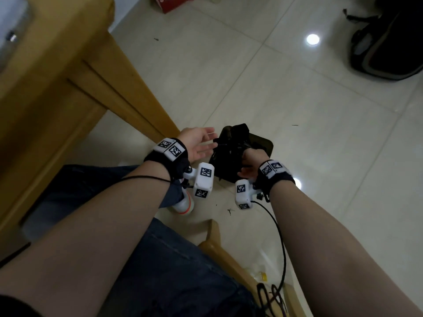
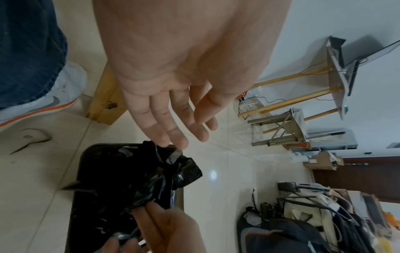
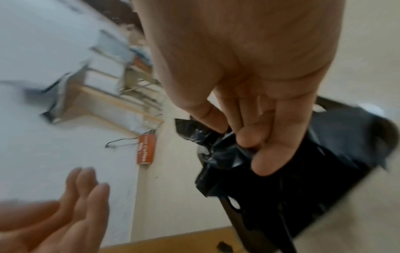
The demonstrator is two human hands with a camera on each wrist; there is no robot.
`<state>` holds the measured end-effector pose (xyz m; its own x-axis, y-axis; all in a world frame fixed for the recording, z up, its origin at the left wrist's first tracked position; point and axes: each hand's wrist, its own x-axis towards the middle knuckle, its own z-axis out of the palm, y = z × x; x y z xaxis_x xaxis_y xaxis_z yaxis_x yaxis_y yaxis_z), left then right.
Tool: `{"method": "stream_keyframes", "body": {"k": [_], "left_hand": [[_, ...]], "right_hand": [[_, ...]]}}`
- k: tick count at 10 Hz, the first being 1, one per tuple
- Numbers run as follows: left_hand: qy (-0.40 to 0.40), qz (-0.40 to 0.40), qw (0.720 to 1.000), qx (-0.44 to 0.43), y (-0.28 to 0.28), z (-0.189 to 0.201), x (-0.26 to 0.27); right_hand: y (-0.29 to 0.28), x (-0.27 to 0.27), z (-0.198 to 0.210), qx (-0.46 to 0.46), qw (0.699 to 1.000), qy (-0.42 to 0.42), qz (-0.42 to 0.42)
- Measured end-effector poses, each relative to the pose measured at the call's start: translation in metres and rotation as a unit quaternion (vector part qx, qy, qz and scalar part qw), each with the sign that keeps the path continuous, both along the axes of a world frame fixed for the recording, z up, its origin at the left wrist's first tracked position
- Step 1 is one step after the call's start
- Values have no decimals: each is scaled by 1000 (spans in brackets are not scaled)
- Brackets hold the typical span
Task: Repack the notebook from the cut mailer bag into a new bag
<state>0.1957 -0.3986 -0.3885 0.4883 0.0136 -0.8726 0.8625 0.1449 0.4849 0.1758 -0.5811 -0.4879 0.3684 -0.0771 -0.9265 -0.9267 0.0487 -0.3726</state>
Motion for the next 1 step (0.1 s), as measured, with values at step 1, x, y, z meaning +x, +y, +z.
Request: {"method": "stream_keyframes", "body": {"k": [1], "left_hand": [[-35, 4, 999, -1, 1, 12, -5]], "right_hand": [[-1, 8, 24, -74, 992, -73, 75]]}}
